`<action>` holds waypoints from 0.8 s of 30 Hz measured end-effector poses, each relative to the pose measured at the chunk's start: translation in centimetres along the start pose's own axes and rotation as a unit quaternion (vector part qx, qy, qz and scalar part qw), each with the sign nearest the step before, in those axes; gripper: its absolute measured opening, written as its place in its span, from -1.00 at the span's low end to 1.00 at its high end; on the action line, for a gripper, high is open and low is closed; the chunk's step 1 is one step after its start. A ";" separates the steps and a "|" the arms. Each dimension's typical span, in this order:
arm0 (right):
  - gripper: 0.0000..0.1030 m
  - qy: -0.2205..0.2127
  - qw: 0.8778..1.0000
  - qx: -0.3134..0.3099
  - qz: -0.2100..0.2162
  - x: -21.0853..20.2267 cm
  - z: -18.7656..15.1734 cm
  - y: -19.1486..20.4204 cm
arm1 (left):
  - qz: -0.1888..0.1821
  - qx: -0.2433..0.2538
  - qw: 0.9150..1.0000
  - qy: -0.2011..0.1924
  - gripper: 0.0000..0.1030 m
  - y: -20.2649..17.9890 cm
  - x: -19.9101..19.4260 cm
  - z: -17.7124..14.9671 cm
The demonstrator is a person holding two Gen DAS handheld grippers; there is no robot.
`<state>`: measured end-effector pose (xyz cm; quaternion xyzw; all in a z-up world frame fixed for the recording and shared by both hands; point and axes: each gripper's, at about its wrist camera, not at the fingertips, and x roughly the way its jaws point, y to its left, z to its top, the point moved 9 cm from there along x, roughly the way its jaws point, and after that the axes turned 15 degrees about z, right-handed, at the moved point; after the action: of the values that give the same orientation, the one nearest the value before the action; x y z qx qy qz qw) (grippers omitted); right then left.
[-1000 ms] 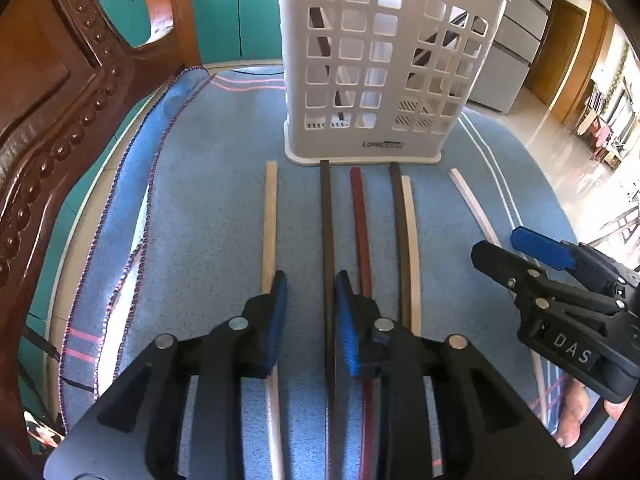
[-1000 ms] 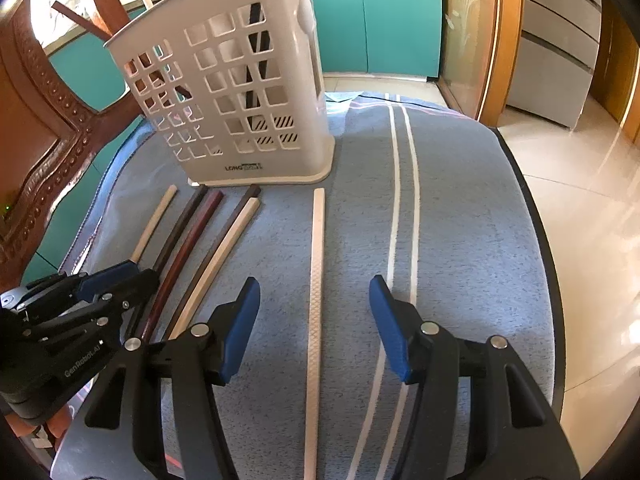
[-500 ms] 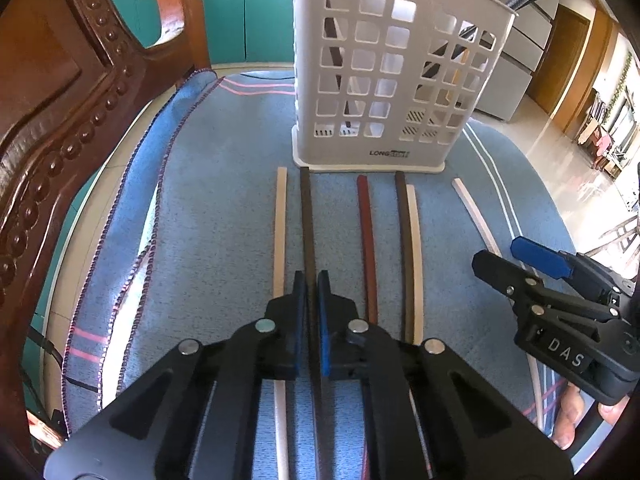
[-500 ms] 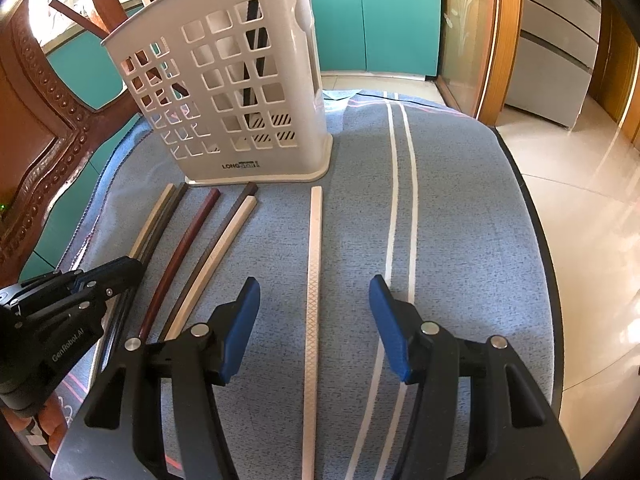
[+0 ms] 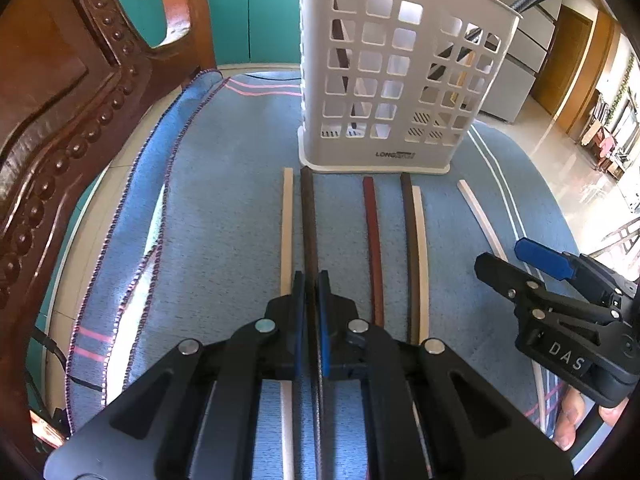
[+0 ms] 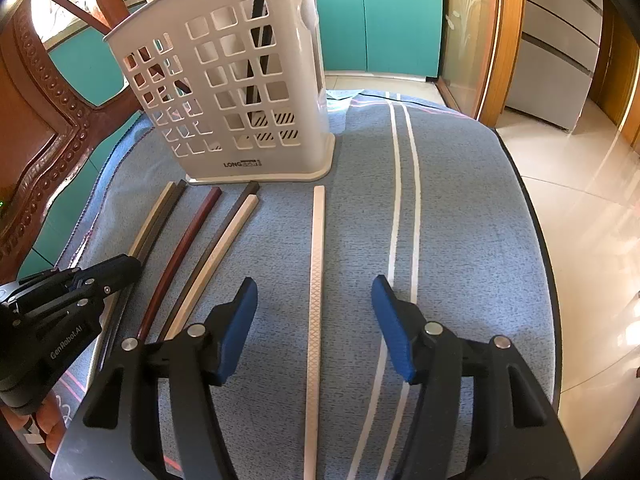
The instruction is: Organize utensils
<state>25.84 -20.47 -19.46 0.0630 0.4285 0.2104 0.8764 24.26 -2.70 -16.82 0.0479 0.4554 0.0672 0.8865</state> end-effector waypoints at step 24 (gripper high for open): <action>-0.87 0.020 0.999 -0.033 0.009 0.7 -0.3 1.3 | -0.009 -0.036 0.999 0.017 -0.86 2.8 0.9 1.0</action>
<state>25.58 -18.99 -19.78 0.0336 0.4379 0.2335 0.8675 25.36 0.18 -16.56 0.0102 0.4682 0.0764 0.8803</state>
